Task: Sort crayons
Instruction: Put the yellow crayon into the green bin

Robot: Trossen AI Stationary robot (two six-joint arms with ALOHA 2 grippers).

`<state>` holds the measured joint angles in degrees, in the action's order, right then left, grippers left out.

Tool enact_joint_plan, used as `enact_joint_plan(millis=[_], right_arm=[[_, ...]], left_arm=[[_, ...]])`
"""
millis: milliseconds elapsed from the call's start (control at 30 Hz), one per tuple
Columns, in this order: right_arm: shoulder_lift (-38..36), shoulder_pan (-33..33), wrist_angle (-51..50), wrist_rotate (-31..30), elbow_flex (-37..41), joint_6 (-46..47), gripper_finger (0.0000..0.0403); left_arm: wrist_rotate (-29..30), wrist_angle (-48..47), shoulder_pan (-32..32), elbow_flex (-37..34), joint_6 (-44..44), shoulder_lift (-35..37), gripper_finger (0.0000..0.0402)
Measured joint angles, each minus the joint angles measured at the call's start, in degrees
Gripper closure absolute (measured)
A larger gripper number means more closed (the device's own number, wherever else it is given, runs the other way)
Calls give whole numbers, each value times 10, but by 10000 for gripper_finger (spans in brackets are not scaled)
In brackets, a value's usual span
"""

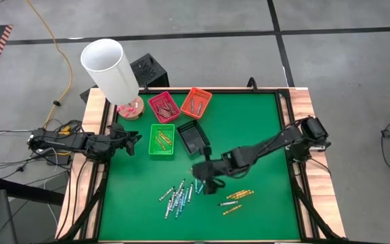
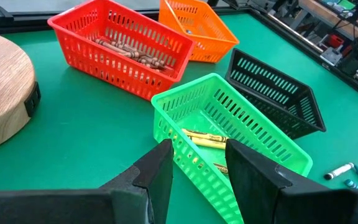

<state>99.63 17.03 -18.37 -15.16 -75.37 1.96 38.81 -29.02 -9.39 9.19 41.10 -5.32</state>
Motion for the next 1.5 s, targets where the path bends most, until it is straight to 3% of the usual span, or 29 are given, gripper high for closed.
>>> enact_joint_plan(millis=[400,600,933,1233,1500], right_arm=[[1,-78,271,0,0,-94,401],[45,-102,443,3,0,-119,401],[145,-136,579,41,0,-82,401],[214,-160,622,47,0,-46,401],[217,-182,607,53,0,-35,401]], left_arm=[[7,0,0,0,-1,0,265],[10,0,0,0,-2,0,265],[8,-1,0,0,-2,0,265],[9,-2,0,0,-2,0,265],[10,-2,0,0,-2,0,265]])
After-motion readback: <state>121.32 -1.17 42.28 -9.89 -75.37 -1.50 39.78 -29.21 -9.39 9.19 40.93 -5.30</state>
